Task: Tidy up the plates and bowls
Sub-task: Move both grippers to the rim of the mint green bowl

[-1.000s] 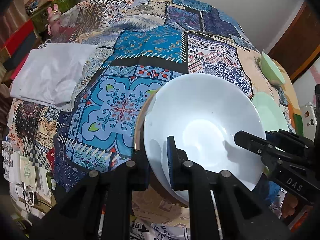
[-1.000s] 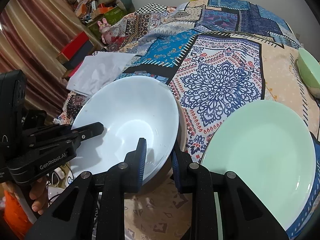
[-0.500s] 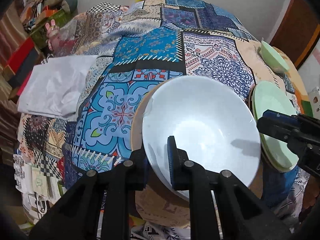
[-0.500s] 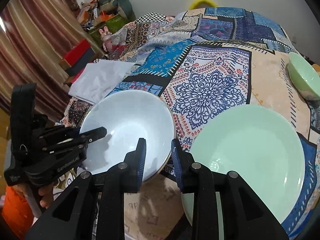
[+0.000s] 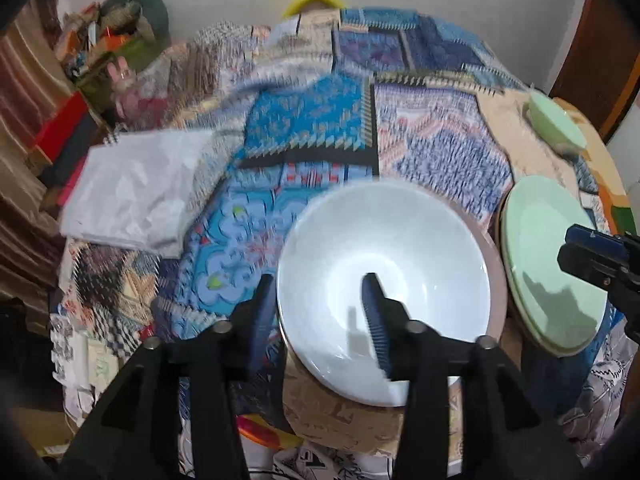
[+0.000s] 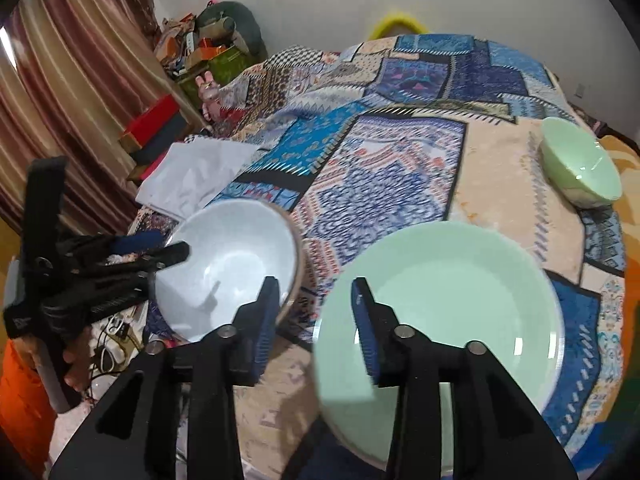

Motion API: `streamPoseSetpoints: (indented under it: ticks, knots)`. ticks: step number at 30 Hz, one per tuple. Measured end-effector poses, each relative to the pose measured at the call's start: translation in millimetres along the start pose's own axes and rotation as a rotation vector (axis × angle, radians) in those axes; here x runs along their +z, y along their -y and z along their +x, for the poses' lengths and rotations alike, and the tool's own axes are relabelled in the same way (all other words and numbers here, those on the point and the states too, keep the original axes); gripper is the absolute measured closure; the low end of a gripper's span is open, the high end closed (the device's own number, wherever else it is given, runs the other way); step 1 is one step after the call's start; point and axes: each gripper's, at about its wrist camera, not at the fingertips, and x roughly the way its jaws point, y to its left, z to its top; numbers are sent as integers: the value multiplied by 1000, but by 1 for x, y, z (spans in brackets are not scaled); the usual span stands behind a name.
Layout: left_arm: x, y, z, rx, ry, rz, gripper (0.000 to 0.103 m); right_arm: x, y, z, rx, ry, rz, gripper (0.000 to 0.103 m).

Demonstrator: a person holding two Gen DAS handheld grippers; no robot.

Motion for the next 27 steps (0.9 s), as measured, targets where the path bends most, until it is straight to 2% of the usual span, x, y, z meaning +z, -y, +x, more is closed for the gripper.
streamPoseSetpoints:
  ticks: [9, 14, 21, 27]
  knots:
    - [26, 34, -41, -23, 104, 23, 33, 7, 45, -42, -78, 96, 43, 42]
    - [43, 66, -55, -72, 148, 38, 19, 12, 80, -70, -139, 144, 80, 39]
    - [74, 122, -69, -114, 233, 109, 11, 23, 134, -103, -231, 205, 145, 36]
    - [104, 163, -61, -158, 242, 145, 10, 37, 174, -117, -304, 239, 176, 36]
